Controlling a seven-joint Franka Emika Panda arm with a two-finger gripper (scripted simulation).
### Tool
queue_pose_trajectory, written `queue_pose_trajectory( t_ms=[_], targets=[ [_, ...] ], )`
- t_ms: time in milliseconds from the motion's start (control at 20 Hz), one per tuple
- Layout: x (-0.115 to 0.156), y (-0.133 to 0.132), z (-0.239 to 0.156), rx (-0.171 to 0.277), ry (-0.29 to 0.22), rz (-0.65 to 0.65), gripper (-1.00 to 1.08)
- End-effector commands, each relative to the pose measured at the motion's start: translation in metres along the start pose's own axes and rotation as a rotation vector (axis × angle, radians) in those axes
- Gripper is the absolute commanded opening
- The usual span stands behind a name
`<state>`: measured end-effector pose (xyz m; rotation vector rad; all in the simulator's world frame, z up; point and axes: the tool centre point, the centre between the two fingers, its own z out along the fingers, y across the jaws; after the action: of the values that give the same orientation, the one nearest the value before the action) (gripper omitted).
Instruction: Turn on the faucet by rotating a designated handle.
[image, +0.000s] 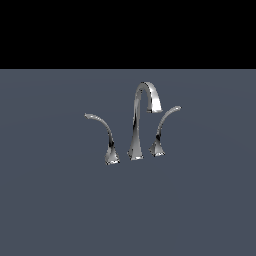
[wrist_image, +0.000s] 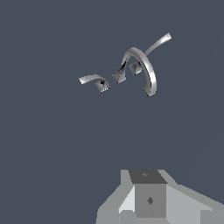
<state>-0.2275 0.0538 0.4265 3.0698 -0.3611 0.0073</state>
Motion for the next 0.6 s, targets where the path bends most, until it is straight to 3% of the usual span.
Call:
queue_pose_trajectory(
  t_ms=[0, 550],
  targets=[
    [0.005, -0.01, 0.013, 0.003, -0.002, 0.057, -1.0],
    [0.035, -0.05, 0.072, 0.014, -0.012, 0.305, -1.0]
  ],
)
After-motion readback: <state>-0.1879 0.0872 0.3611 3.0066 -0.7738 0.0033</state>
